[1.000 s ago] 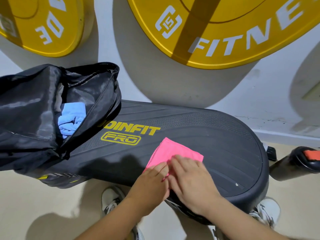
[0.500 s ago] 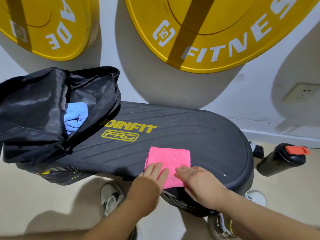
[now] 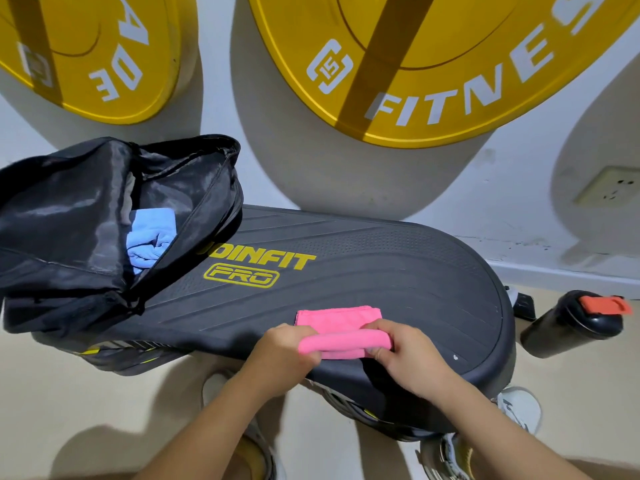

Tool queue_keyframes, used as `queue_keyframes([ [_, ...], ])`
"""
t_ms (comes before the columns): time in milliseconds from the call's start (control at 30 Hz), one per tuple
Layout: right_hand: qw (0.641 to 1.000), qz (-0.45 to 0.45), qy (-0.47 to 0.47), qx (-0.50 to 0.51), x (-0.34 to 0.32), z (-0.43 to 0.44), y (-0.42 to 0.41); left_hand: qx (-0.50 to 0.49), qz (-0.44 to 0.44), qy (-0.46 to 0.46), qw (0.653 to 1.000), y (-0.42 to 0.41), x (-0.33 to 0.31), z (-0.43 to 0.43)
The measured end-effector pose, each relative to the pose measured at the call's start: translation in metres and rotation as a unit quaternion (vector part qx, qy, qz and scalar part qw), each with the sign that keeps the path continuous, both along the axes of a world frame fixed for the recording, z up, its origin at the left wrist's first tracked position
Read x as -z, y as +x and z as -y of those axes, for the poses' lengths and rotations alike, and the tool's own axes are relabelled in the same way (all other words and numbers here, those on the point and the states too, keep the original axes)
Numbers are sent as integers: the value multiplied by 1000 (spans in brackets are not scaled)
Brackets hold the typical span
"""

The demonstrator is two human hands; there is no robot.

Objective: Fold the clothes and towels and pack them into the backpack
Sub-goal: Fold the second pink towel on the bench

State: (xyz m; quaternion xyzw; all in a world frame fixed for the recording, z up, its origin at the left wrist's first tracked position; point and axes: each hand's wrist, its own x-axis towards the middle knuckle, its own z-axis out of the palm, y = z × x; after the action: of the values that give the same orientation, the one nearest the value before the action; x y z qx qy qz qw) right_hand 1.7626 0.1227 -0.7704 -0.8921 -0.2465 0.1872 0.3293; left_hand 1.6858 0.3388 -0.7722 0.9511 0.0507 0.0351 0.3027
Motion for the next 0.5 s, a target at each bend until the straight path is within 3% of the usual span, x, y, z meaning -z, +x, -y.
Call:
queue_keyframes([
  [100,997,-14,11,74,3,-6,7,-131,-87,-189,969,6,5,-3],
  [133,994,-18,18,105,4,-8,8,-164,-82,-208,961,7,8,-2],
  [367,977,11,-14,212,8,-32,9,-280,-72,-136,948,20,11,17],
  [500,974,15,-52,219,10,-38,11,-310,-80,-88,943,20,9,26],
])
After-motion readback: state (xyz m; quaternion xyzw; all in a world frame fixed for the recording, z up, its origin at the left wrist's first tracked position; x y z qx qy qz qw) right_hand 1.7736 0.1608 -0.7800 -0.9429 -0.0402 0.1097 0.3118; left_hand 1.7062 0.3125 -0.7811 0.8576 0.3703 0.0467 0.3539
